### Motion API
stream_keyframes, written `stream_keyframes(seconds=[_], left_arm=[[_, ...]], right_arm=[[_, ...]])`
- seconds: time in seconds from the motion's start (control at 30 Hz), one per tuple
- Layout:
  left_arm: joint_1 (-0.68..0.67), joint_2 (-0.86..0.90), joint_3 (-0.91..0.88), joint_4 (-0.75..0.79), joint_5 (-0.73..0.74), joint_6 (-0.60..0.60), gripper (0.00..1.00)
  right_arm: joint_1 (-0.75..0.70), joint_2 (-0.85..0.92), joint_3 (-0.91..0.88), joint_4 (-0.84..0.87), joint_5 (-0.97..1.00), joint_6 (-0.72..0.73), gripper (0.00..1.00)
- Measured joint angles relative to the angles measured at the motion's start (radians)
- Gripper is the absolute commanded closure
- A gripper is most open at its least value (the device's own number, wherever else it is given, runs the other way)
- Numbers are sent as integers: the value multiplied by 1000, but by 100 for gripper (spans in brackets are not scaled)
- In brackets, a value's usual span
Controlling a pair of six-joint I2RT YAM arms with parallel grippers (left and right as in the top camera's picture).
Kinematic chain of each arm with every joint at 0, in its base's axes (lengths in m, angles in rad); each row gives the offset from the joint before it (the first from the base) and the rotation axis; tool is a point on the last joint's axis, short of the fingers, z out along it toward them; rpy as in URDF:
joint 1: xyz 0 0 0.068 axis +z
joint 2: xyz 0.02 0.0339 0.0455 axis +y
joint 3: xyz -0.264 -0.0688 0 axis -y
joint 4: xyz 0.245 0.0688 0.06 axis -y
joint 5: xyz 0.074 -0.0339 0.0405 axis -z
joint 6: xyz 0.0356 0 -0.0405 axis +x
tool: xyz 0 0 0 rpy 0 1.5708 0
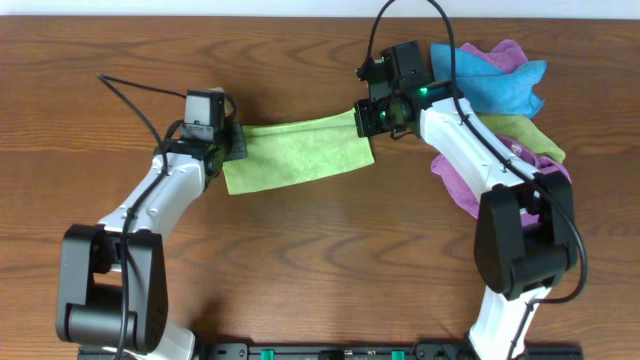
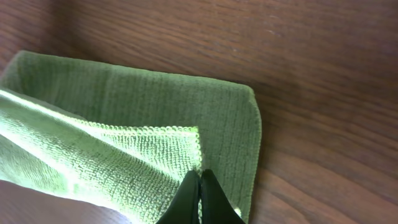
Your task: Fold the cloth
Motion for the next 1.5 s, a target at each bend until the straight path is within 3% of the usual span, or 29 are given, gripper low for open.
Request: stream_keyframes(seconds=[0.23, 0.67, 1.13, 1.5], left_arm=[[-48, 3, 0, -25, -53, 8, 94], [-61, 5, 0, -235, -48, 15, 94], [-51, 34, 0, 102, -82, 15, 94], [-51, 117, 0, 101, -83, -16, 94]], right_arm=[[11, 35, -1, -61, 46, -3, 99], [27, 42, -2, -177, 40, 6, 99], [26, 43, -4, 58, 85, 13, 99], [26, 45, -5, 100, 89, 13, 99]])
